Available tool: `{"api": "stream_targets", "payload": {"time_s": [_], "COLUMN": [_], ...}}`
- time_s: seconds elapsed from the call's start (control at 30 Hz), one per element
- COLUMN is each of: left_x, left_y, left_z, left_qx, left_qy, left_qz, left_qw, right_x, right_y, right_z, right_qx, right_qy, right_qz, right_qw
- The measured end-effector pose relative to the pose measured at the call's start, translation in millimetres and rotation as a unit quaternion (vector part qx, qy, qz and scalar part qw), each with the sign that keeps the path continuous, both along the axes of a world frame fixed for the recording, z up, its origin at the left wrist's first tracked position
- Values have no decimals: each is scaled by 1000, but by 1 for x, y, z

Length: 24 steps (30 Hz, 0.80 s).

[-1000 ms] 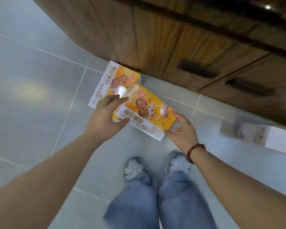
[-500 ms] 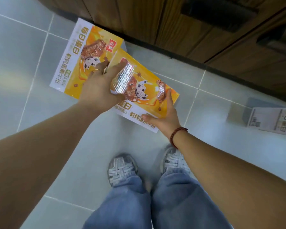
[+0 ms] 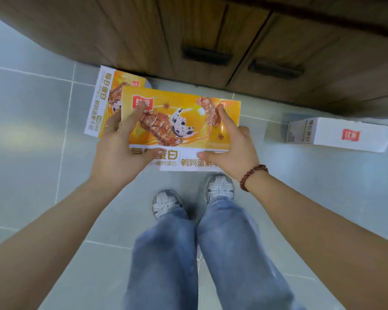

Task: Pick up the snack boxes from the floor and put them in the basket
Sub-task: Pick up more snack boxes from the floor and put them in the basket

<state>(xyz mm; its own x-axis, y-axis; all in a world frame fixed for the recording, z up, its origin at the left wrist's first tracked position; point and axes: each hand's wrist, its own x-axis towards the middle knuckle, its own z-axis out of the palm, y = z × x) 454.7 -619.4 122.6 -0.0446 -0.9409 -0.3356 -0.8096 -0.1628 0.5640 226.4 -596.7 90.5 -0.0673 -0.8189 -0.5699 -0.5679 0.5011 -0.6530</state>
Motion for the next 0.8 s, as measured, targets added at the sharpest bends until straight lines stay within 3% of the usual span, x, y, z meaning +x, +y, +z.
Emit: {"api": "stream_targets", "payload": {"time_s": [0.2,0.43,0.6,0.8], "left_x": [-41,-101,-146,-218], "left_y": [23,45,88,153], "left_z": [146,303,381,436], "left_qx": [-8,-40,-60,-43], "left_qy": [49,100,177,223], "left_qz": [-46,-208,-335,-456], "left_qw": [998,972,923,860], "right_x": [-48,-82,-91,-105], "right_y": [42,132,226,341], "right_z": [173,361,452,512], "right_qx": [-27,-62,-76,-73], "right_qy": [46,117,182,220], "right_qz": [-32,-167,-281,-417], "right_qw": [998,977,939,879]}}
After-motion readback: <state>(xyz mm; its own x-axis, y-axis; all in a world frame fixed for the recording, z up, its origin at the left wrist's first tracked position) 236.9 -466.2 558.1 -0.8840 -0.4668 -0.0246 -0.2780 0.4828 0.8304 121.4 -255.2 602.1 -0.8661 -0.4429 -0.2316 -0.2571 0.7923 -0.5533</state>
